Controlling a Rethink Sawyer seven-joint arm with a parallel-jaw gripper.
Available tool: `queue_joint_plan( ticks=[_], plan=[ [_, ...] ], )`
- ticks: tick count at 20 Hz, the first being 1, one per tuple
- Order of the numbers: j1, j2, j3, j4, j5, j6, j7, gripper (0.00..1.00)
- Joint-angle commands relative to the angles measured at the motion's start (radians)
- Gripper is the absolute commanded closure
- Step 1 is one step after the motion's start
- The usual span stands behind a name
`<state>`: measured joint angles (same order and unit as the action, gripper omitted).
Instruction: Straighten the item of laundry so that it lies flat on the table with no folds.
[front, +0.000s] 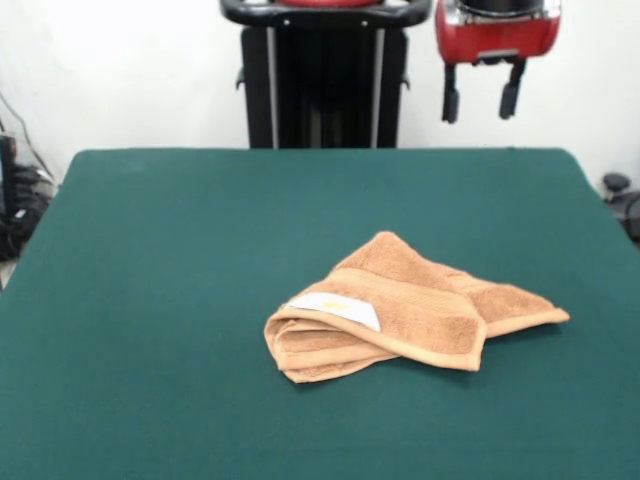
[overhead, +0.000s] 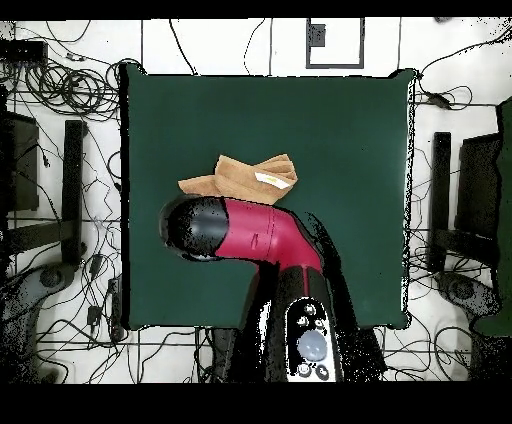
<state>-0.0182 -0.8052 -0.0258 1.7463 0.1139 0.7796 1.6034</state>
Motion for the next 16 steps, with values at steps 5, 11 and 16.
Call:
queue_joint_plan(
  ticks=[5,11,16],
  plan=[
    [0.027,0.071,-0.012,-0.112,-0.046,0.248,0.209,0.00],
    [0.022,0.153,-0.023,-0.173,-0.042,0.186,0.243,0.00],
    [0.012,0.247,-0.019,-0.283,-0.054,0.159,0.222,0.00]
  ],
)
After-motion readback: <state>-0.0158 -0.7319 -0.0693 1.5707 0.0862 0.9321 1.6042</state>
